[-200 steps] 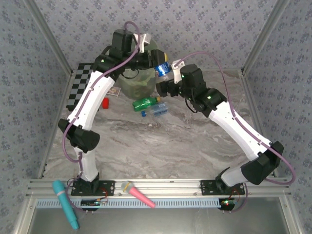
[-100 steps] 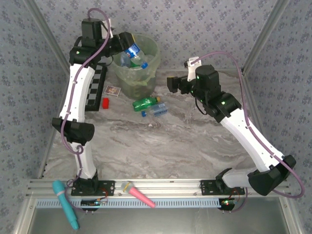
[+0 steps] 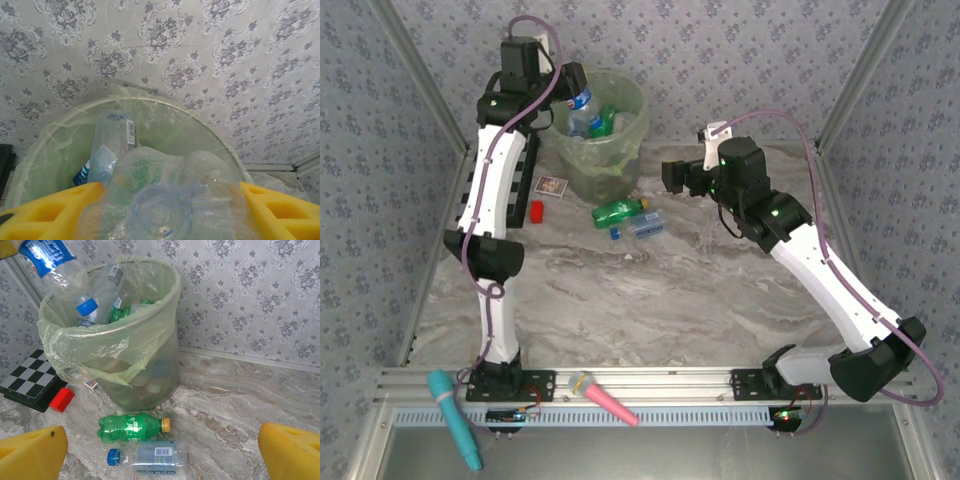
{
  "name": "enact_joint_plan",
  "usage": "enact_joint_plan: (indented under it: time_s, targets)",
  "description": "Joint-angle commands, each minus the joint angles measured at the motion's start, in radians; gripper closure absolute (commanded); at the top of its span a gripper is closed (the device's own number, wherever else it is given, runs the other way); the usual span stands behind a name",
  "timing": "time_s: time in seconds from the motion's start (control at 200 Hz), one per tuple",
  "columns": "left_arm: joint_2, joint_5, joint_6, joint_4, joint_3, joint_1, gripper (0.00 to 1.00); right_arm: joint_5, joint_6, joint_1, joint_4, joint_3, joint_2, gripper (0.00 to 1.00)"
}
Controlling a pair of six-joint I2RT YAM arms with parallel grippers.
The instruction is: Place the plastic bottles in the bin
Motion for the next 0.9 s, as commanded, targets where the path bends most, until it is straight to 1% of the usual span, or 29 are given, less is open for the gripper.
enact_joint_plan:
  time_s: [0.0,0.23,0.25,0.27,0.29,0.34,0.36,0.375,0.615,0.895]
  targets:
    - [0.049,0.009,0.017,0.062,0.065,-0.019,0.40,0.017,0.026,0.006,0.001,-0.013,-0.015,0.01]
    - [0.113,0.003,0.036,0.068,0.102,-0.035,0.40,0.021,0.031,0.008,0.000,-0.018,-0.013,0.00]
    - [0.115,0.008,0.036,0.070,0.104,-0.035,0.38,0.019,0.033,0.008,0.001,-0.019,-0.013,0.01]
    - [0.117,0.013,0.035,0.071,0.104,-0.035,0.35,0.018,0.035,0.010,0.001,-0.021,-0.013,0.01]
    - [0.119,0.018,0.034,0.071,0.105,-0.035,0.29,0.016,0.036,0.011,0.001,-0.021,-0.011,0.00]
    - [0.122,0.021,0.030,0.070,0.108,-0.035,0.13,0.014,0.042,0.011,0.001,-0.024,-0.010,0.01]
    - [0.121,0.021,0.028,0.070,0.108,-0.035,0.03,0.014,0.044,0.012,0.002,-0.025,-0.009,0.00]
    - [0.120,0.021,0.028,0.070,0.109,-0.035,0.01,0.014,0.046,0.012,0.002,-0.026,-0.008,0.01]
    - [0.093,0.022,0.031,0.065,0.114,-0.034,0.00,0.011,0.054,0.014,0.009,-0.039,-0.007,0.01]
    - [0.060,0.045,0.028,0.012,0.113,-0.032,0.00,0.007,0.058,0.019,0.012,-0.044,-0.008,0.01]
